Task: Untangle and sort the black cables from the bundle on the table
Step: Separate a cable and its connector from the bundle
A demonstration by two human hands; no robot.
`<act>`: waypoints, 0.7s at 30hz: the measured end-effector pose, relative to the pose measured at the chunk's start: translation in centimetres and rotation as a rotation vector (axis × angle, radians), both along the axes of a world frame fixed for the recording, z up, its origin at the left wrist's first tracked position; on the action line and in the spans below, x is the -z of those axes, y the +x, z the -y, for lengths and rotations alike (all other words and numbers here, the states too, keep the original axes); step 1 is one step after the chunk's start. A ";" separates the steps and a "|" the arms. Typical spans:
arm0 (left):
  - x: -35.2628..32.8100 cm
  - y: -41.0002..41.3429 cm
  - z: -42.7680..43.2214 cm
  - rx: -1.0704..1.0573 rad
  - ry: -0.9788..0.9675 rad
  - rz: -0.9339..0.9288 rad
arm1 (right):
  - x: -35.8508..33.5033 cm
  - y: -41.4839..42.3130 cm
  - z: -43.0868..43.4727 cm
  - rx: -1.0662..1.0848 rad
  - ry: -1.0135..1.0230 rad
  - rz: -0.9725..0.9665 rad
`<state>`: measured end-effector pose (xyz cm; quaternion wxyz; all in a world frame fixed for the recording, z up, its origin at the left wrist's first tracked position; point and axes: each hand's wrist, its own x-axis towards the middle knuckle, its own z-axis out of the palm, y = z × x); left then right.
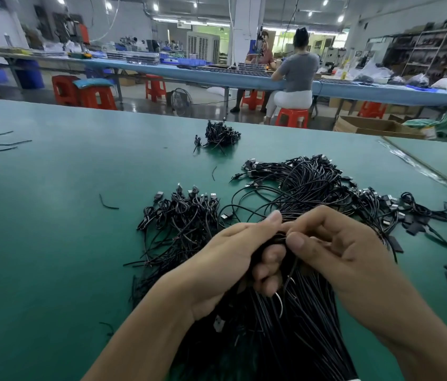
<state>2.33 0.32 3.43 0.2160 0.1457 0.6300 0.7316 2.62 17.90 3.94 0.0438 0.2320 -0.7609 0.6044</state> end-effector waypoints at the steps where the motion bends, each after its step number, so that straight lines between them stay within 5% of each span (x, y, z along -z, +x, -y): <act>1: 0.0 0.0 0.1 0.013 0.005 0.021 | 0.0 0.0 0.0 -0.027 -0.008 0.027; 13: 1.0 -0.7 -0.9 -0.168 -0.202 -0.037 | 0.0 0.7 0.8 0.184 0.348 -0.164; 21: 1.0 0.2 -1.8 -0.125 -0.005 0.186 | 0.4 0.6 1.9 0.340 0.258 -0.241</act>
